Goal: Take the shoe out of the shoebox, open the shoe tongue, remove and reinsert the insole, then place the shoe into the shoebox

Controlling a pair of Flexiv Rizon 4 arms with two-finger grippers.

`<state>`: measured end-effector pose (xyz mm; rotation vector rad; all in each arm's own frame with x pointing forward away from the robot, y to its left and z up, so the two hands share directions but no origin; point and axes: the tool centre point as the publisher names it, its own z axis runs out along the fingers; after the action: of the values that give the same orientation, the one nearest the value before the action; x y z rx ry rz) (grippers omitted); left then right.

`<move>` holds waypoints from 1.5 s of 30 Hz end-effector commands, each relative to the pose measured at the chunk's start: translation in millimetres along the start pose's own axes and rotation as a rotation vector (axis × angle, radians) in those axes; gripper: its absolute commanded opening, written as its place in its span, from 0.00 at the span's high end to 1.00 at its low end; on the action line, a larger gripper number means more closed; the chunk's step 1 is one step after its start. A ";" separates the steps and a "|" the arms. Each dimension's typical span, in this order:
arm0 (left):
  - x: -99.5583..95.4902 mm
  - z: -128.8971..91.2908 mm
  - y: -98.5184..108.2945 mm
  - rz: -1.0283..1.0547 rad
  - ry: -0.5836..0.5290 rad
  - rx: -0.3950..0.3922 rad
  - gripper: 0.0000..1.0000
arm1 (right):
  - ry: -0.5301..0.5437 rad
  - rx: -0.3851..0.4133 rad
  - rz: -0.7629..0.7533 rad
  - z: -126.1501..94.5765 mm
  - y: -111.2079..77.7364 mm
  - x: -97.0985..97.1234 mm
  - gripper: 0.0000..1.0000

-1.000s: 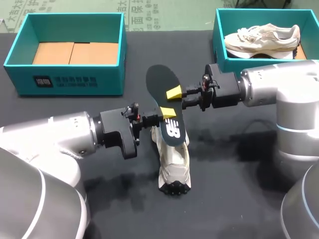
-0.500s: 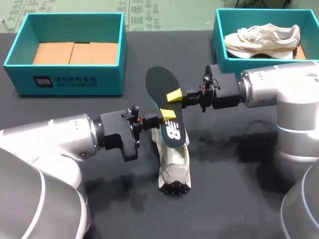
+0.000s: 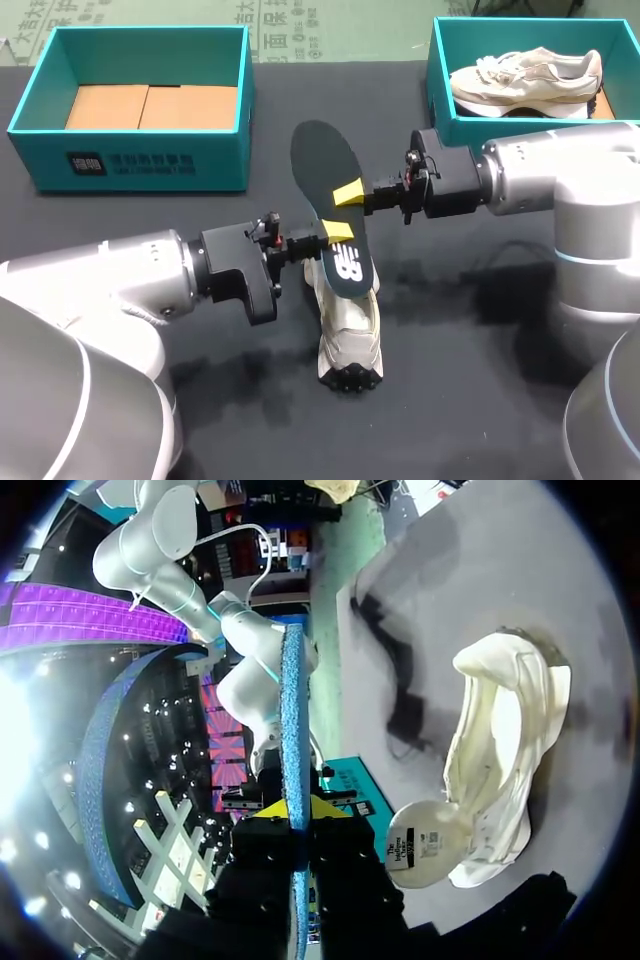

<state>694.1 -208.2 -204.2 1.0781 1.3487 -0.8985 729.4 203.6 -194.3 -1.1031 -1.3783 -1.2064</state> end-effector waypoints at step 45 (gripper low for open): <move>-64.4 -76.0 89.4 0.149 0.517 0.127 0.00 | -0.017 -0.008 0.060 8.1 -22.4 -25.4 1.00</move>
<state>737.1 -116.3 -140.9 1.4207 1.5741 -0.6794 716.2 208.2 -221.9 -1.1436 -1.3491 -1.1553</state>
